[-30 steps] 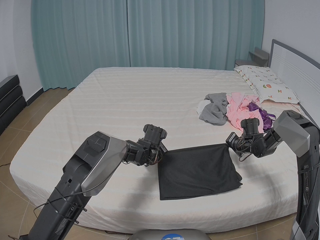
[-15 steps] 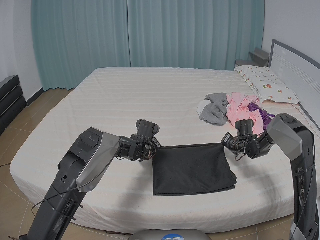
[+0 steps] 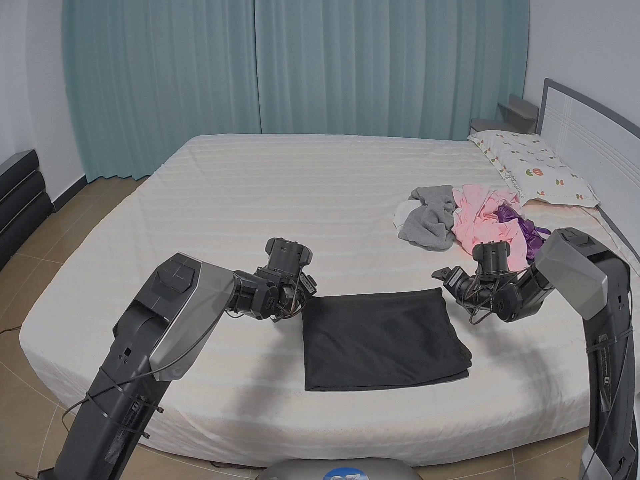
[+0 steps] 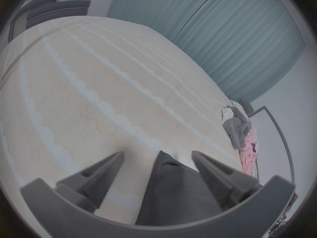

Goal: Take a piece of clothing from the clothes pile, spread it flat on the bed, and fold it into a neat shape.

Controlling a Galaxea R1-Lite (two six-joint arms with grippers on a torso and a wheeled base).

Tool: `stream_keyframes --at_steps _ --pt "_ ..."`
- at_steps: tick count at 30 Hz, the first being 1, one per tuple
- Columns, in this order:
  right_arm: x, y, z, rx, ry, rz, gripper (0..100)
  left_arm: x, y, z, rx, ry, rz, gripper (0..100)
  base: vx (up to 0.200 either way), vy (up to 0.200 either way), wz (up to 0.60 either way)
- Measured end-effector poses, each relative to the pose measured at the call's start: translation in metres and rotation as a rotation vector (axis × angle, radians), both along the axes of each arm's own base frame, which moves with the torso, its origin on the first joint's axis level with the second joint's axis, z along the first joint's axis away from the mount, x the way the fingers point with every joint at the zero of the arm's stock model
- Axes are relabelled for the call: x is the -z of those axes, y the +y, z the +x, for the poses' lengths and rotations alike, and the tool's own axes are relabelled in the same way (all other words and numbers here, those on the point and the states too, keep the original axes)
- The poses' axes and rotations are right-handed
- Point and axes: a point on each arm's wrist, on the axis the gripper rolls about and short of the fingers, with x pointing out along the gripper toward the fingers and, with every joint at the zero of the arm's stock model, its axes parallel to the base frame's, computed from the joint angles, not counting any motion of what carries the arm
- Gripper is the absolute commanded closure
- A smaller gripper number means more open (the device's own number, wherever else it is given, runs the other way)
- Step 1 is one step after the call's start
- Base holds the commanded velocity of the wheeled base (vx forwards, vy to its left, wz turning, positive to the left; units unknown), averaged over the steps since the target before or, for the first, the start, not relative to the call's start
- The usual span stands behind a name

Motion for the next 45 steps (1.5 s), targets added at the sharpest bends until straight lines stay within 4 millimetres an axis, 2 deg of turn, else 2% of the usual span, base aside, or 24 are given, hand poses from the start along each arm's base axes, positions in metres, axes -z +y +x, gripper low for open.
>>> stream_keyframes --at_steps 6,10,22,28,32,36,45 --pt "-0.005 -0.006 -0.026 -0.056 -0.014 0.055 0 -0.010 0.015 -0.001 -0.024 0.027 -0.029 0 0.000 0.000 0.00" --pt "-0.011 -0.008 -0.046 -0.097 -0.015 0.085 0 -0.018 0.029 -0.013 -0.020 0.084 -0.055 0 0.000 0.000 0.00" --pt "-0.027 -0.009 -0.093 -0.166 0.006 0.128 0 -0.030 0.067 -0.086 -0.028 0.203 -0.170 0 0.000 0.000 0.00" --pt "-0.032 -0.004 -0.111 -0.199 0.021 0.138 0 -0.034 0.083 -0.129 -0.018 0.178 -0.254 0 0.000 -0.200 0.00" --pt "-0.033 0.003 -0.127 -0.235 0.043 0.140 0 -0.042 0.089 -0.149 -0.006 0.158 -0.301 0 0.000 -0.200 0.00" --pt "-0.033 0.009 -0.137 -0.272 0.058 0.138 0 -0.047 0.091 -0.158 -0.001 0.157 -0.314 0 0.000 -0.100 0.00" --pt "-0.029 0.016 -0.149 -0.360 0.071 0.091 0 -0.051 0.093 -0.161 0.000 0.153 -0.316 0 0.000 0.000 0.00"
